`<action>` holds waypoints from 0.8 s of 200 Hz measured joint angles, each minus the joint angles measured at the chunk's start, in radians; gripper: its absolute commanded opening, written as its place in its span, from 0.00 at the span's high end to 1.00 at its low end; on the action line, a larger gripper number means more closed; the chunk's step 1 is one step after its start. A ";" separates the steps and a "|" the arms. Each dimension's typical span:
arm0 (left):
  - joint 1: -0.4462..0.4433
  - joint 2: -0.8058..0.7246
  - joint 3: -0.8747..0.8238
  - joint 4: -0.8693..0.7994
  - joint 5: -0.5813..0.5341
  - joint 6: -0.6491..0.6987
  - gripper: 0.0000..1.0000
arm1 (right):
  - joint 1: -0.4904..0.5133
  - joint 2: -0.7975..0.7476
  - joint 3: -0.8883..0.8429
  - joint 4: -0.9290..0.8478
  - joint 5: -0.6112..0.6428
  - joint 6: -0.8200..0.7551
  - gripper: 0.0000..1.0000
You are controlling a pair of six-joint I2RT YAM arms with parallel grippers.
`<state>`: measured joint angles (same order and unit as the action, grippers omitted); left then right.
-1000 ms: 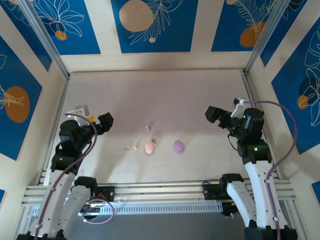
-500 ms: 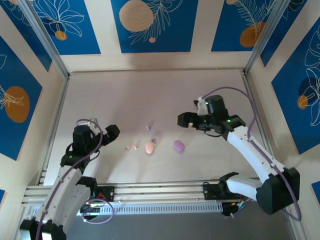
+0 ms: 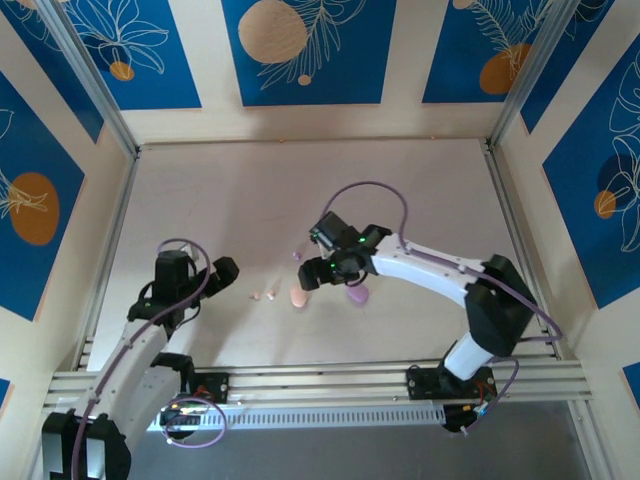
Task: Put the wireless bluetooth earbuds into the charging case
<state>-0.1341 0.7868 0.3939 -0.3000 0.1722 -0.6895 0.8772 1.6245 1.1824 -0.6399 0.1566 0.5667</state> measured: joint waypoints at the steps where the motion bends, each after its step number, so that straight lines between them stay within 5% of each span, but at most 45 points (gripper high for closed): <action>1: 0.000 0.001 0.000 0.000 0.000 0.000 0.00 | 0.003 0.007 0.006 -0.002 0.003 0.002 0.23; 80: 0.000 -0.025 -0.001 0.019 -0.037 0.011 0.00 | 0.091 0.259 0.237 -0.125 0.132 0.068 0.30; 160: 0.000 0.034 -0.001 0.018 -0.039 0.056 0.00 | 0.136 0.333 0.300 -0.169 0.162 0.116 0.33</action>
<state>-0.1341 0.8211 0.3931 -0.2821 0.1333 -0.6331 1.0130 1.9575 1.4826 -0.8089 0.3183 0.6823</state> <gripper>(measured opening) 0.996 0.675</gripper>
